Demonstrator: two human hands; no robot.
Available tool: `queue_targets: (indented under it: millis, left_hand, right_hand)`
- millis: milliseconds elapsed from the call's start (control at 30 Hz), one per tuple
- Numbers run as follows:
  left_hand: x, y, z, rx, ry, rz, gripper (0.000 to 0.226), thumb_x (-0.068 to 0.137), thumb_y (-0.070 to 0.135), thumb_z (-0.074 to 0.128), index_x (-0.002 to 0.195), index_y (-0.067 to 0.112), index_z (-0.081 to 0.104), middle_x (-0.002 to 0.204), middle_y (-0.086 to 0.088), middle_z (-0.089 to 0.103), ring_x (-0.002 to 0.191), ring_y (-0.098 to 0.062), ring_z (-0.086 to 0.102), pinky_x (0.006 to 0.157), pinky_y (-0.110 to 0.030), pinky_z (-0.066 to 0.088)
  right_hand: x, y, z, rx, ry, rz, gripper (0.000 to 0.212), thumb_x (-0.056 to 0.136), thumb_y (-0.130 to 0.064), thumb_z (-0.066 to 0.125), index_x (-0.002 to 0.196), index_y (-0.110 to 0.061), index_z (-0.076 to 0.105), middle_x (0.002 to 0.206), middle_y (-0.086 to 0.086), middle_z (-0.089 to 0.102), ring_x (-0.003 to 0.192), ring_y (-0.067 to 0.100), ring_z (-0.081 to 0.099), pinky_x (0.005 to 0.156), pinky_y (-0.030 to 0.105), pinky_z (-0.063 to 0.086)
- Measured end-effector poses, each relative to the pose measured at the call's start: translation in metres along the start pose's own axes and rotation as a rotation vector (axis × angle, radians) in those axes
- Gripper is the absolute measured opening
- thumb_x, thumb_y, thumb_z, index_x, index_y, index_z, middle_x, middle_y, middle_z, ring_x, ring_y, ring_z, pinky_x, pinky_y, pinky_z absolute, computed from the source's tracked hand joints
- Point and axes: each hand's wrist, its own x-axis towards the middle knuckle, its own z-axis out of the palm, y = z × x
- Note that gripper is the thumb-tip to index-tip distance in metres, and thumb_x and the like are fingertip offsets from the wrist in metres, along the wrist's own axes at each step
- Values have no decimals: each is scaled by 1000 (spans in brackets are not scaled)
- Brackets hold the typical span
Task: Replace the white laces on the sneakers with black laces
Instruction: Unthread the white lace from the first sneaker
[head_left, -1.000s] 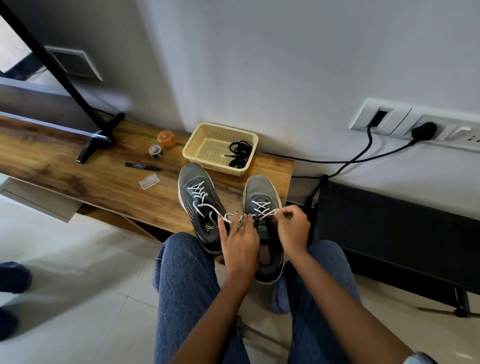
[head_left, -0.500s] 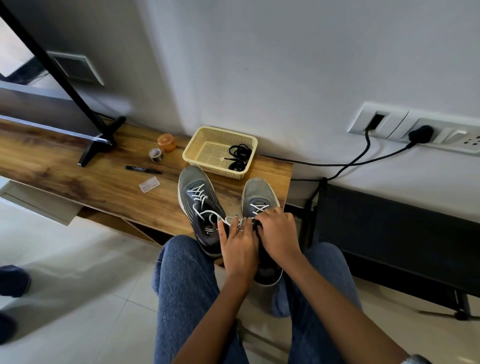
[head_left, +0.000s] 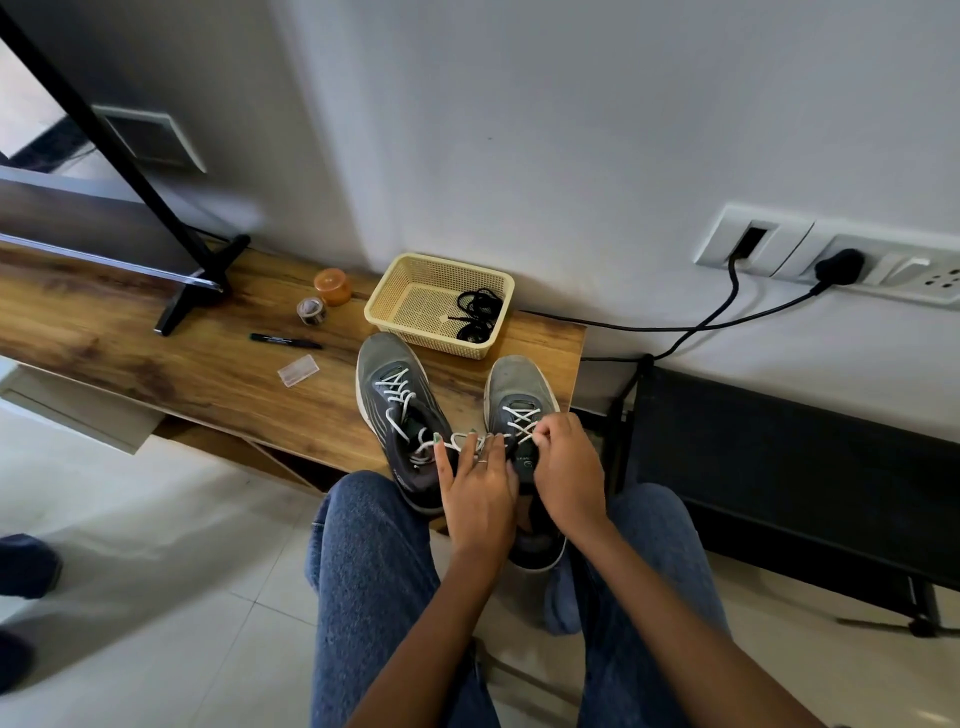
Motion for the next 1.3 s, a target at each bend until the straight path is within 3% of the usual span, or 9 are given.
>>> queue_targets:
  millis: [167, 233, 333, 467, 567, 733, 833, 1133, 1300]
  left_hand:
    - [0, 0, 0, -6, -3, 11, 42, 85, 27, 38, 102, 13, 73, 95, -5, 74, 105, -21, 67, 106, -50, 21]
    - [0, 1, -1, -10, -11, 11, 41, 85, 27, 38, 102, 13, 73, 95, -5, 74, 105, -21, 67, 107, -49, 21]
    - [0, -1, -1, -23, -26, 1, 41, 85, 26, 38, 102, 13, 73, 94, -4, 74, 105, -21, 66, 108, -49, 20]
    - [0, 1, -2, -27, -31, 13, 36, 85, 24, 43, 102, 12, 71, 94, -3, 74, 105, -22, 66, 107, -49, 20]
    - [-1, 2, -1, -33, -41, 22, 25, 79, 17, 73, 104, 11, 71, 96, -2, 74, 107, -23, 66, 107, -50, 18]
    - [-3, 0, -1, -38, -114, 30, 35, 75, 18, 79, 107, 11, 70, 96, -2, 74, 112, -23, 63, 110, -49, 15]
    - [-3, -2, 1, -48, -95, 55, 32, 78, 17, 75, 109, 10, 69, 97, -2, 74, 114, -23, 63, 111, -49, 13]
    - [-3, -5, 4, -49, -58, 89, 31, 85, 21, 54, 109, 11, 69, 91, -3, 74, 113, -22, 63, 111, -49, 15]
    - [-3, -3, 2, -65, -50, 85, 38, 89, 26, 39, 108, 13, 69, 91, -2, 74, 113, -22, 63, 111, -50, 16]
  right_hand:
    - [3, 7, -9, 391, 174, 549, 14, 94, -6, 47, 83, -12, 52, 93, 4, 55, 88, 22, 54, 70, 27, 33]
    - [4, 9, -13, 431, 154, 643, 15, 94, -6, 49, 82, -15, 53, 94, 5, 58, 90, 23, 56, 72, 26, 33]
    - [0, 7, -20, 191, 75, 414, 13, 87, -4, 53, 85, -17, 57, 95, -1, 57, 98, 22, 53, 78, 29, 36]
    - [0, -6, -22, -137, -89, 25, 31, 77, -11, 57, 106, -21, 61, 112, -5, 55, 115, 18, 42, 96, 38, 30]
    - [-2, -12, -14, -324, -171, -137, 23, 85, -24, 57, 106, -20, 66, 114, -3, 58, 118, 21, 42, 95, 38, 28]
    - [-4, -10, -5, -440, -92, -154, 4, 79, -20, 72, 83, -20, 70, 89, -2, 64, 90, 23, 59, 78, 37, 42]
    - [-4, -8, -4, -469, -51, -173, 19, 63, -19, 84, 74, -22, 69, 78, -5, 64, 76, 20, 60, 66, 35, 46]
    - [-4, -7, -1, -521, -27, -173, 21, 62, -24, 84, 68, -23, 64, 75, -6, 59, 73, 17, 56, 63, 34, 42]
    - [-2, -2, -3, -414, -11, -146, 9, 75, -23, 72, 78, -19, 65, 86, -3, 60, 84, 20, 55, 72, 36, 38]
